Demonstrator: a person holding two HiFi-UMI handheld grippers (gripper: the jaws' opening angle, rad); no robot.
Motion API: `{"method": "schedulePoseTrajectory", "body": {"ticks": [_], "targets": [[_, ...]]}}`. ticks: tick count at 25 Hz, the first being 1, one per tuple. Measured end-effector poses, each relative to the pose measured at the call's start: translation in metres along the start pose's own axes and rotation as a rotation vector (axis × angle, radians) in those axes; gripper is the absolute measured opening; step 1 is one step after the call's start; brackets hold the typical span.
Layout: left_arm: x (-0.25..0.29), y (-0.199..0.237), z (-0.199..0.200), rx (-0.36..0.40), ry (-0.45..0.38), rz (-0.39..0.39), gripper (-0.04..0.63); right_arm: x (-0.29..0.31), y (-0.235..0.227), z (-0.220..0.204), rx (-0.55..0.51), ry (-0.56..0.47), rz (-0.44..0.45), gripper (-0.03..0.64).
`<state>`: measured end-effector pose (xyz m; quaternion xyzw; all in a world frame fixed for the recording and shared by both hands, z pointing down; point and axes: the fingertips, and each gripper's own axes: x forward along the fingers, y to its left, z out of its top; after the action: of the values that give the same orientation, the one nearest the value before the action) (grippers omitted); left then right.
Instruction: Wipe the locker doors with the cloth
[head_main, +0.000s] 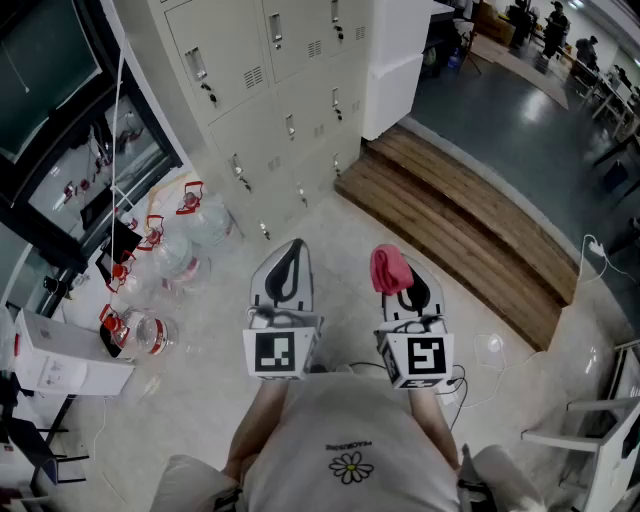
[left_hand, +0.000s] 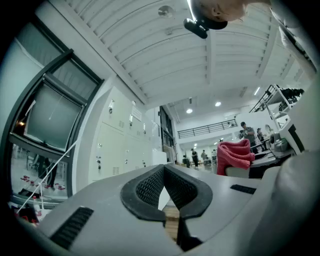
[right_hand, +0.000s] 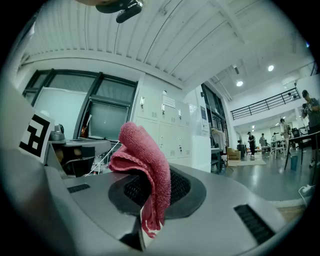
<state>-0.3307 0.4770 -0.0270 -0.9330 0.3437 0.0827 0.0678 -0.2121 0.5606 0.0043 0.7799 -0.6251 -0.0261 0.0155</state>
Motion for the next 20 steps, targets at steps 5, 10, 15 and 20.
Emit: {"method": "schedulePoseTrajectory", "body": {"ticks": [5, 10, 15, 20], "targets": [[0.010, -0.016, -0.003, 0.009, -0.017, -0.029, 0.017, 0.004, -0.011, -0.011, 0.011, 0.000, 0.022, 0.040], [0.019, -0.024, -0.009, -0.002, -0.012, -0.032, 0.017, 0.007, -0.018, -0.025, 0.027, 0.023, 0.036, 0.040], [0.029, -0.024, -0.024, 0.002, 0.034, -0.034, 0.017, 0.014, -0.023, -0.042, 0.106, 0.051, 0.060, 0.040], [0.064, -0.009, -0.043, 0.016, 0.064, -0.029, 0.017, 0.038, -0.031, -0.058, 0.137, 0.083, 0.072, 0.040]]}}
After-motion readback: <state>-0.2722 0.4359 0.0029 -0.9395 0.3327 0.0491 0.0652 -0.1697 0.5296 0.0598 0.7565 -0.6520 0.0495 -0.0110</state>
